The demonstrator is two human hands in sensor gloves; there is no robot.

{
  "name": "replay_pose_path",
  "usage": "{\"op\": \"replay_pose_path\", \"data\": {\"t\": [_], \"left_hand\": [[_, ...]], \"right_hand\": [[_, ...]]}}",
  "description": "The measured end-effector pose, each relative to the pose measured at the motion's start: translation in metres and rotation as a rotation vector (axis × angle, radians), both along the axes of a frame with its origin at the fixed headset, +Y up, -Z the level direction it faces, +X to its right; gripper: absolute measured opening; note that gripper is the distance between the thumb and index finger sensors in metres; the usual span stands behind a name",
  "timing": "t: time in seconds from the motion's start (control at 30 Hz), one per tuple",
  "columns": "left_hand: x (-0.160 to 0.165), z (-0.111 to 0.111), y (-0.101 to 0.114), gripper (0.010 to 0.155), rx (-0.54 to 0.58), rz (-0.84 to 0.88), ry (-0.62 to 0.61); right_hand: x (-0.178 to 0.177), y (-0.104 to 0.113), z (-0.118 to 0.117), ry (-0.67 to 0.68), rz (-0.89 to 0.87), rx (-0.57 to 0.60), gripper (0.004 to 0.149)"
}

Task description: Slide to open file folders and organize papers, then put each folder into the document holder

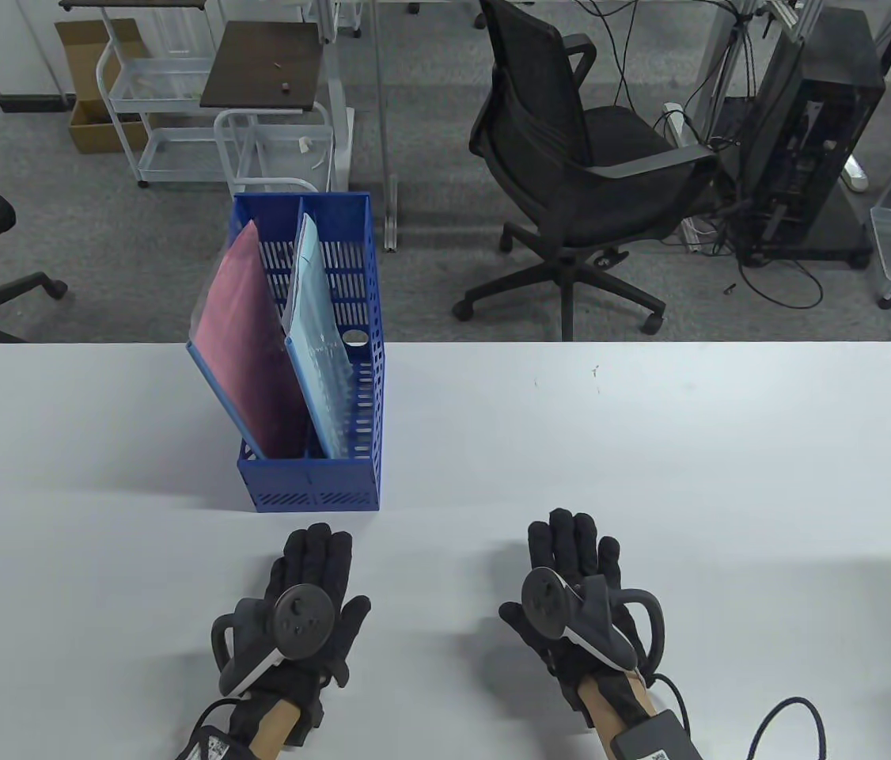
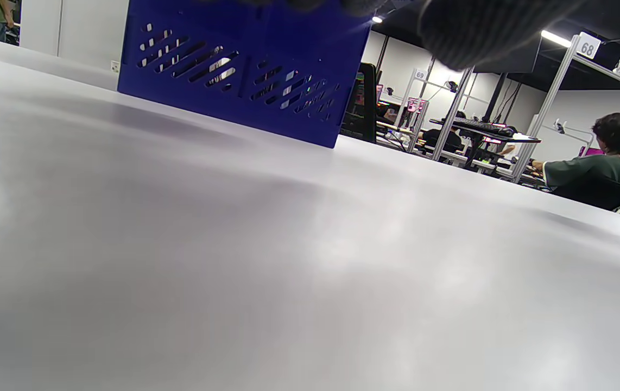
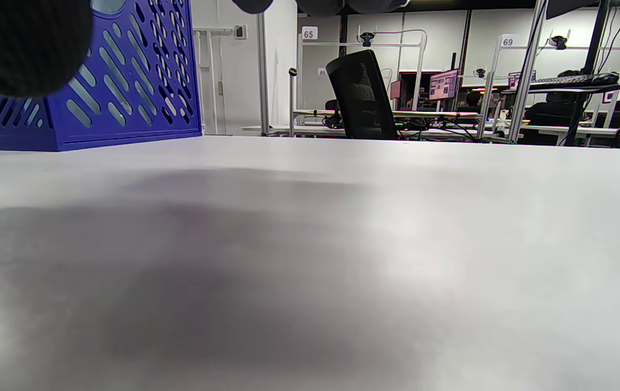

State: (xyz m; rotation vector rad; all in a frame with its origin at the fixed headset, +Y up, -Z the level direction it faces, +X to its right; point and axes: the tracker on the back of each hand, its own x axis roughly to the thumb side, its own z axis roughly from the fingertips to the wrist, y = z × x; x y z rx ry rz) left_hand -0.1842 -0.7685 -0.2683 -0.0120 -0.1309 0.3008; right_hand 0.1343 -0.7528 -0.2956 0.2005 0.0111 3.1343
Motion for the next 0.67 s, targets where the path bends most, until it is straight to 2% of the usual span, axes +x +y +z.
{"op": "replay_pose_path", "data": {"t": [0.67], "left_hand": [[-0.0006,0.0003,-0.0001,0.079,0.014,-0.007,0.007]], "right_hand": [[-0.0014,-0.0006,0.0013,-0.002,0.018,-0.012,0.099]]}}
